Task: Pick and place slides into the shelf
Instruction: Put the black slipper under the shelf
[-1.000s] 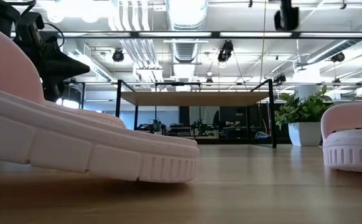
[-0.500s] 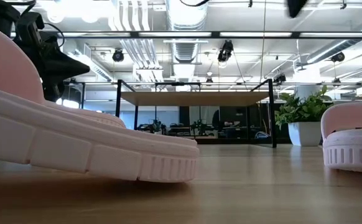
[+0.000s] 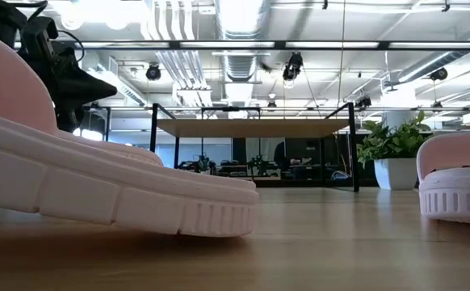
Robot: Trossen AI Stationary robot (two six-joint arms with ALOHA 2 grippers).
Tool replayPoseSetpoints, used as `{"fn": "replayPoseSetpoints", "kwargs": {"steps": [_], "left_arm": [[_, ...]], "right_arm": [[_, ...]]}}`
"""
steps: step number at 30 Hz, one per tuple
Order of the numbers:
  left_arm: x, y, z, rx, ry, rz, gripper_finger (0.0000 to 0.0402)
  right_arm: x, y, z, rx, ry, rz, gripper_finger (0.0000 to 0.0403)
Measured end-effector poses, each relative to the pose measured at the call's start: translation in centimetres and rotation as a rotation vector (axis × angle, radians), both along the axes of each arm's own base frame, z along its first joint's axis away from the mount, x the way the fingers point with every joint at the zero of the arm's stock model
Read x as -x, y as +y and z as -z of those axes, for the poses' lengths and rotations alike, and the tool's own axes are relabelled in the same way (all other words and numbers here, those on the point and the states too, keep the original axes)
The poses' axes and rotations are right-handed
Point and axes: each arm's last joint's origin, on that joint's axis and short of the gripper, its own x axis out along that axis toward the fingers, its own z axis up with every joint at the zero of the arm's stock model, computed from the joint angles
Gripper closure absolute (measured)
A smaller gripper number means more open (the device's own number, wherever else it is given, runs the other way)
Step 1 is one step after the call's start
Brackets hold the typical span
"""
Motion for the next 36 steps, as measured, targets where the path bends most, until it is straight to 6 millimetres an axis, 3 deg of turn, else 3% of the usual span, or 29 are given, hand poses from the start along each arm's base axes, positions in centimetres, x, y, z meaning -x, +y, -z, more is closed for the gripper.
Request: {"fn": "replayPoseSetpoints", "kwargs": {"steps": [5,12,17,24,30,36], "left_arm": [[0.0,0.0,0.0,0.000,0.001,0.000,0.0402],[0.0,0.0,0.0,0.000,0.003,-0.001,0.0402],[0.0,0.0,0.0,0.000,0.003,-0.001,0.0402],[0.0,0.0,0.0,0.000,0.005,-0.001,0.0402],[0.0,0.0,0.1,0.000,0.006,-0.001,0.0402],[0.0,0.0,0.0,0.000,0.006,-0.001,0.0402]], "right_arm": [[3.6,1.8,3.4,0.114,0.192,0.101,0.0394],[7.5,-0.3,5.5,0.318,0.286,0.241,0.0394],[7.8,-1.0,4.7,0.314,0.245,0.250,0.0375],[6.6,-0.5,2.7,0.327,0.068,0.195,0.0286],[6.9,-0.4,5.2,0.376,0.129,0.081,0.0223],[7.2,-0.4,7.0,0.375,0.197,-0.017,0.0198]]}}
